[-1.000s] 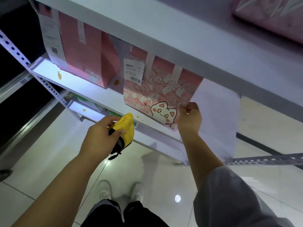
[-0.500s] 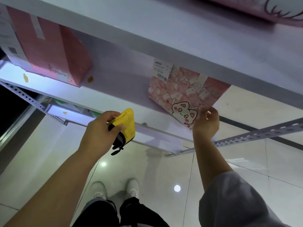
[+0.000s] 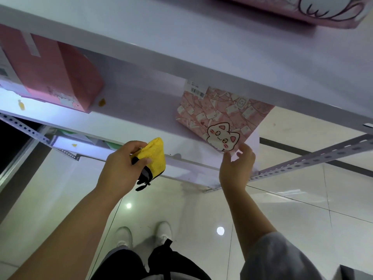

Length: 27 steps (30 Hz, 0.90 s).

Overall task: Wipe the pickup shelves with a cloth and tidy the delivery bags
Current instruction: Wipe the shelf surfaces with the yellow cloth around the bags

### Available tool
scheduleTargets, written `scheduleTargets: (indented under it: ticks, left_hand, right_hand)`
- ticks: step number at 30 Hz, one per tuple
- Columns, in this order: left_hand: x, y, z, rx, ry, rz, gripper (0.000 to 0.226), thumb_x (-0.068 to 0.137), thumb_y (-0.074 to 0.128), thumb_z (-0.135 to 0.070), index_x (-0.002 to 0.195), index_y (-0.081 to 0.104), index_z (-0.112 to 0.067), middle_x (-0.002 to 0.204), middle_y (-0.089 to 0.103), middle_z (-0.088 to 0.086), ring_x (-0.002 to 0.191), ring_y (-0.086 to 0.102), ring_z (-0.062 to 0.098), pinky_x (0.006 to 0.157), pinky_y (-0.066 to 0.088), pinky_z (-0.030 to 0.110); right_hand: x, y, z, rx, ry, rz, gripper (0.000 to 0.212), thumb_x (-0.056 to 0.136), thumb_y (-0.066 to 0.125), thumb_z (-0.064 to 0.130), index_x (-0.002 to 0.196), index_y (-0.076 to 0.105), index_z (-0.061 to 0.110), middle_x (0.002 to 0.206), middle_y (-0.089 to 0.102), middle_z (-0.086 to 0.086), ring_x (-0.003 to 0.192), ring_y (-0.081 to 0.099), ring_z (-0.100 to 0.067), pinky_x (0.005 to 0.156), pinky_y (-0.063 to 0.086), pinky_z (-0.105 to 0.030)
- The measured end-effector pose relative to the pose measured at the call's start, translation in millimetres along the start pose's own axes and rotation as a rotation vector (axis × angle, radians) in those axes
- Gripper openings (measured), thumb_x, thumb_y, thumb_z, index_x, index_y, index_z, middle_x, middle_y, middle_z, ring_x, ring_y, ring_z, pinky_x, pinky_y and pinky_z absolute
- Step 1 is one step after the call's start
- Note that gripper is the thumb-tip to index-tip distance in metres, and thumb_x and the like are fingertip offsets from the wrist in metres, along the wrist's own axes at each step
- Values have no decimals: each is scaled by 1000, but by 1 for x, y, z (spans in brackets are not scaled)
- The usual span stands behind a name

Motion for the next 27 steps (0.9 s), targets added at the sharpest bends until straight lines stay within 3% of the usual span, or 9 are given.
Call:
scheduleTargets:
  ticks: [4, 8, 11, 13, 15, 19, 21, 23, 27]
  left_hand:
    - [-4, -4, 8, -6, -10, 34, 30, 82, 65, -16, 101, 57, -38, 102, 63, -5, 87, 57, 9, 62, 39, 10]
    - [-7, -12, 12, -89, 7, 101, 38, 80, 66, -10, 90, 57, -46, 93, 64, -16, 83, 58, -6, 58, 40, 1]
    - [-7, -16, 17, -111, 28, 173, 40, 80, 66, -9, 90, 59, -47, 90, 65, -23, 83, 58, -6, 64, 40, 2]
    - [-5, -21, 23, -121, 37, 191, 38, 80, 66, -9, 91, 60, -45, 89, 65, -25, 81, 60, -3, 65, 41, 3]
    - [-2, -28, 32, -128, 36, 189, 38, 80, 67, -10, 92, 61, -45, 89, 67, -22, 82, 60, -3, 65, 41, 3]
    - [7, -46, 52, -74, 41, 127, 34, 81, 68, -16, 95, 57, -45, 100, 61, -23, 93, 57, 0, 75, 44, 10]
    - [13, -57, 66, -60, 28, 78, 30, 82, 68, -19, 99, 57, -40, 104, 60, -16, 95, 57, 3, 78, 45, 14]
    - [21, -62, 81, -48, 6, 66, 26, 82, 68, -20, 101, 58, -35, 108, 60, -12, 94, 56, -2, 72, 42, 7]
    - [41, -60, 105, 27, 7, 149, 22, 84, 66, -25, 99, 56, -38, 107, 58, -15, 91, 53, -9, 69, 39, 3]
  right_hand:
    - [-41, 55, 25, 58, -184, 405, 38, 86, 64, 20, 119, 49, 29, 118, 49, 10, 110, 51, -13, 82, 44, -21]
    - [-96, 114, 50, 39, -311, 856, 65, 81, 71, 29, 136, 38, 33, 137, 42, 14, 127, 38, -8, 102, 36, -26]
    - [-128, 146, 64, 62, -287, 1060, 65, 78, 73, 29, 125, 38, 56, 124, 46, 39, 118, 40, 11, 93, 31, -6]
    - [-134, 161, 65, 99, -223, 1075, 52, 77, 72, 18, 106, 50, 54, 104, 57, 39, 101, 49, 19, 77, 34, 2]
    - [-138, 172, 63, 104, -171, 1055, 44, 78, 71, 17, 104, 53, 47, 101, 62, 28, 97, 54, 14, 74, 37, -1]
    - [-147, 185, 59, 30, -162, 1002, 45, 83, 66, 23, 124, 51, 31, 113, 64, 10, 104, 59, -10, 88, 47, -26]
    - [-143, 186, 60, -35, -203, 925, 47, 86, 63, 24, 131, 47, 30, 118, 61, 9, 109, 56, -16, 88, 43, -29]
    - [-130, 188, 60, -144, -263, 822, 52, 89, 60, 24, 138, 41, 25, 127, 57, 2, 117, 52, -20, 90, 38, -28]
    - [-88, 208, 57, -282, -276, 666, 63, 92, 54, 24, 148, 24, 23, 134, 51, -15, 120, 48, -35, 97, 40, -43]
Point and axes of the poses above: each hand's wrist, its own x-axis towards the middle knuckle, its own y-axis out of the palm, z = x × y, the point moved 10 cm from there along x, towards the middle knuckle
